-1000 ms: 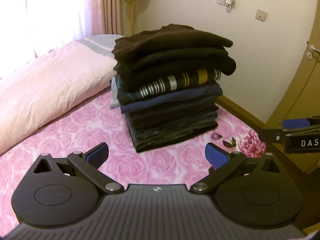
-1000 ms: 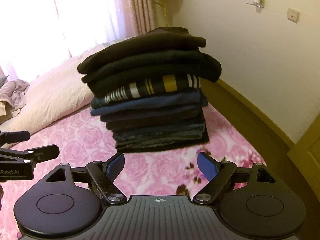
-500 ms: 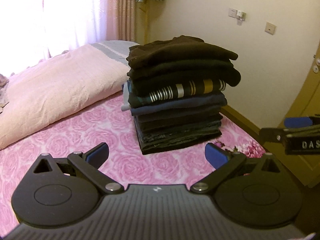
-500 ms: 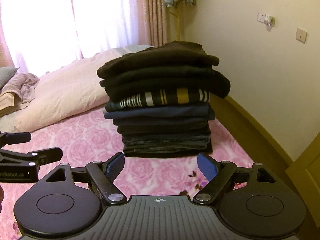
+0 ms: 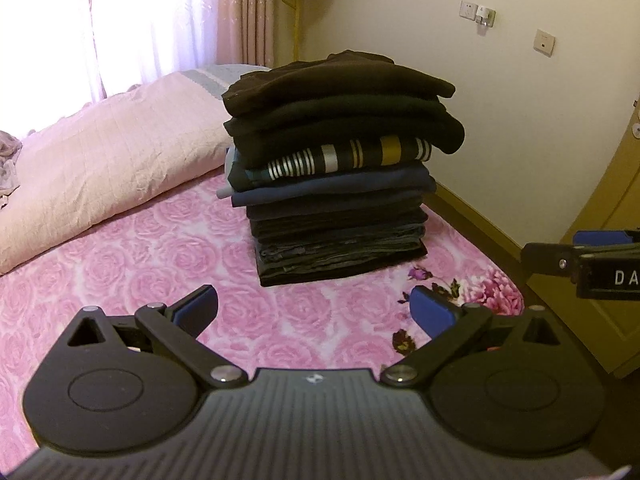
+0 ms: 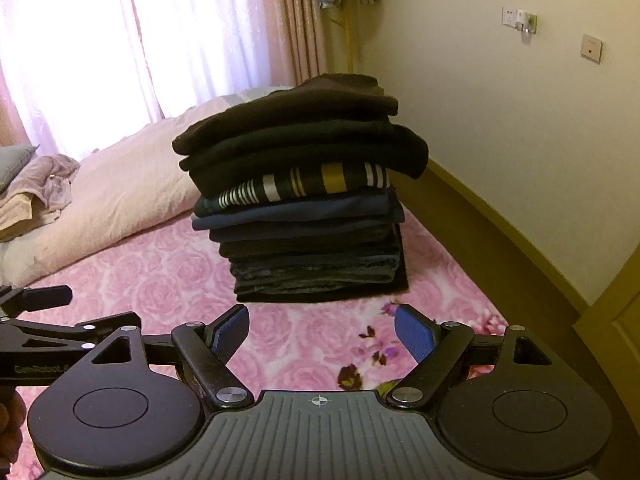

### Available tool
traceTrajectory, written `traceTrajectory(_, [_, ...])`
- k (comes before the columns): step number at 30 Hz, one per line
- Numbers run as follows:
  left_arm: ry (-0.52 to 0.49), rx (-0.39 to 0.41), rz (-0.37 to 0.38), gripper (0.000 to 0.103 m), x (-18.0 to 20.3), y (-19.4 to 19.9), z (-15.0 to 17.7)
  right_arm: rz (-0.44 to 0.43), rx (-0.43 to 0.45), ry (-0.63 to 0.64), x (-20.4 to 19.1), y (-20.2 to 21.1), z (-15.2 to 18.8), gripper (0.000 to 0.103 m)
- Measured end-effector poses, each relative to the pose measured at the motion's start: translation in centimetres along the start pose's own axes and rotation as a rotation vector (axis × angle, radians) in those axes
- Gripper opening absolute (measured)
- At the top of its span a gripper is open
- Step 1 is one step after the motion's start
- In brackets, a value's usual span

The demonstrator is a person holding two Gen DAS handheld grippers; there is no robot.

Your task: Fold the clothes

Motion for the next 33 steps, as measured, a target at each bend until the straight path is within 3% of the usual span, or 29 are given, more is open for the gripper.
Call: traceTrajectory(33, [-0.017, 0.033, -0.026, 0.101, 0.72, -0.22, -0.69, -0.012, -0.012, 0.013, 0.18, -0.43, -0.08, 0.083])
Point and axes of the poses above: each gripper's, at about its wrist camera, not at the fingertips, and y roughly against the way its jaws point, x to its right, z to its underside, the point moved 9 cm from there along -y, roughly the way its jaws point, and after that the axes turned 8 degrees about x, right-handed, at the moved point
